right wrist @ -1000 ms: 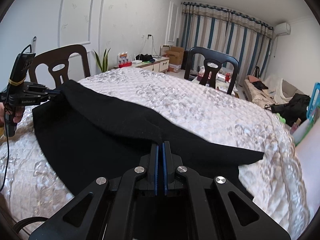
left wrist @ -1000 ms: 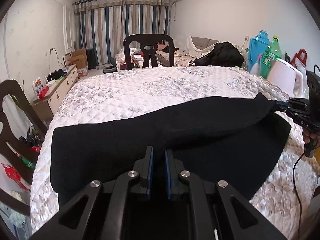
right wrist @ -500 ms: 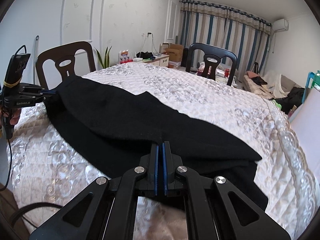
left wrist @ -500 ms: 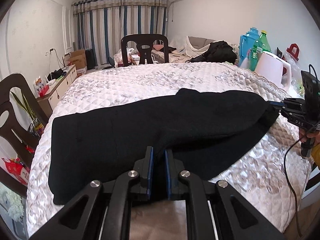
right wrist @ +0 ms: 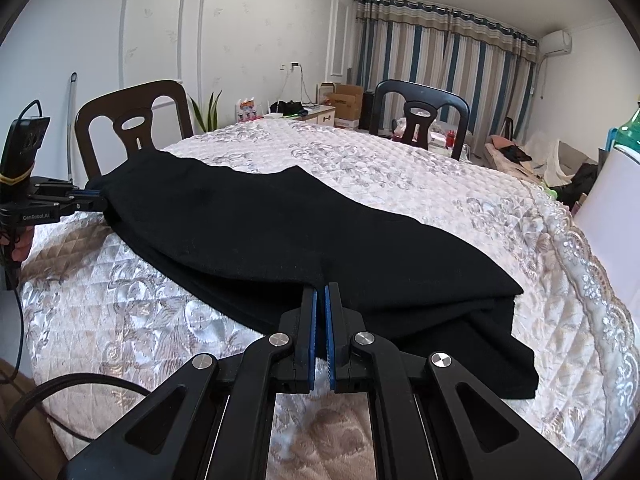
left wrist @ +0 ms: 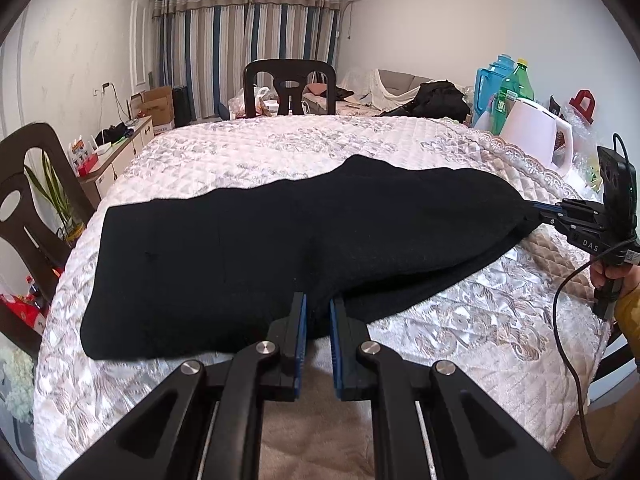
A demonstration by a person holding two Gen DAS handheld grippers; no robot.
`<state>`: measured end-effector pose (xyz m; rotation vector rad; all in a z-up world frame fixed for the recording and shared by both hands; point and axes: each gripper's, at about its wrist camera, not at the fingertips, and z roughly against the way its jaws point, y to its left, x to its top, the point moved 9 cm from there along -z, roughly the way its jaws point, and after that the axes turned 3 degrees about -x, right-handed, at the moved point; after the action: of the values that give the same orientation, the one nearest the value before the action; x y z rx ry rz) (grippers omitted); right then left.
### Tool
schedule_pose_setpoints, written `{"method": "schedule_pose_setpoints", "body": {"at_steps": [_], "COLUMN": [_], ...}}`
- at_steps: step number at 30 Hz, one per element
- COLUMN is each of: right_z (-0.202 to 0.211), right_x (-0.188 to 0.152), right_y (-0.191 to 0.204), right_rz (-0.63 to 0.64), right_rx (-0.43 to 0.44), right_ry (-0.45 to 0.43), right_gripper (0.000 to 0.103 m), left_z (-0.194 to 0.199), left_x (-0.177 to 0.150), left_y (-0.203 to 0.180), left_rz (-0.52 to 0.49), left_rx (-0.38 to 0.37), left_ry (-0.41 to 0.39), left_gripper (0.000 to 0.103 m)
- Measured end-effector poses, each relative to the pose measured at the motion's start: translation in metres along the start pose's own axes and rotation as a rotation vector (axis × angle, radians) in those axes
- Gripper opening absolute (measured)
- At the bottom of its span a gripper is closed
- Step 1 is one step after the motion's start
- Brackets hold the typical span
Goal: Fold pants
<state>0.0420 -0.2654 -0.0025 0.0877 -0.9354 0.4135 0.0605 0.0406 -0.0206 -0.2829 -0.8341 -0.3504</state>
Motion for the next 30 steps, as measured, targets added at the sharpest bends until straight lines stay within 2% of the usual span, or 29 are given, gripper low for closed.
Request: {"method": "schedule_pose_setpoints", "body": {"at_steps": [4,8,14,18,19,21,22,25,27,30], "right_z": [-0.001,-0.009,-0.005,0.001,0.004,0.008,0.009,0.009,0.007,0.002], "right_x": [-0.002,-0.013,-0.027,-0.034,-0.034,-0.036,-0.037,-0.034,-0.03,-0.026], "right_y": [0.003,0.01,0.0,-0.011,-0.018,-0.033,-0.041,-0.067,-0.084,-0.095], "right_rz": [0.022,0.063,-0.007,-0.069,-0.091,-0.145,-0.17,-0.237,-0.304,-0.359], "right_rx": [-0.004,0.004,0.033,0.032,0.02,-0.006,-0.02,-0.076,-0.079,-0.053], "right_ry": [0.016,0.085,0.144,0.151,0.146,0.142,0.141,0.135,0.126,0.117], "right_gripper": [0.003,0.003,0.004,0.011,0.011,0.012,0.013,0.025,0.038,0.043], "left_z": [-0.004,-0.005,-0.003,0.007,0.01,0.016,0.018,0.019,0.015,0.005], "left_x": [-0.012,-0.014,-0.015,-0.014,-0.012,-0.008,-0.004,0.007,0.015,0.026], "left_y": [0.001,0.002,0.003,0.003,0.003,0.004,0.003,-0.005,-0.013,-0.026], "left_rz": [-0.001,0.019,0.042,0.103,0.113,0.121,0.118,0.084,0.056,0.049], "left_rx": [0.004,-0.009,-0.033,-0.077,-0.082,-0.075,-0.075,-0.088,-0.098,-0.14], "left_ry": [0.038,0.047,0.061,0.047,0.037,0.016,0.008,-0.013,-0.022,-0.023], "left_gripper": [0.013,0.013,0.017,0.018,0.02,0.037,0.04,0.041,0.043,0.047]}}
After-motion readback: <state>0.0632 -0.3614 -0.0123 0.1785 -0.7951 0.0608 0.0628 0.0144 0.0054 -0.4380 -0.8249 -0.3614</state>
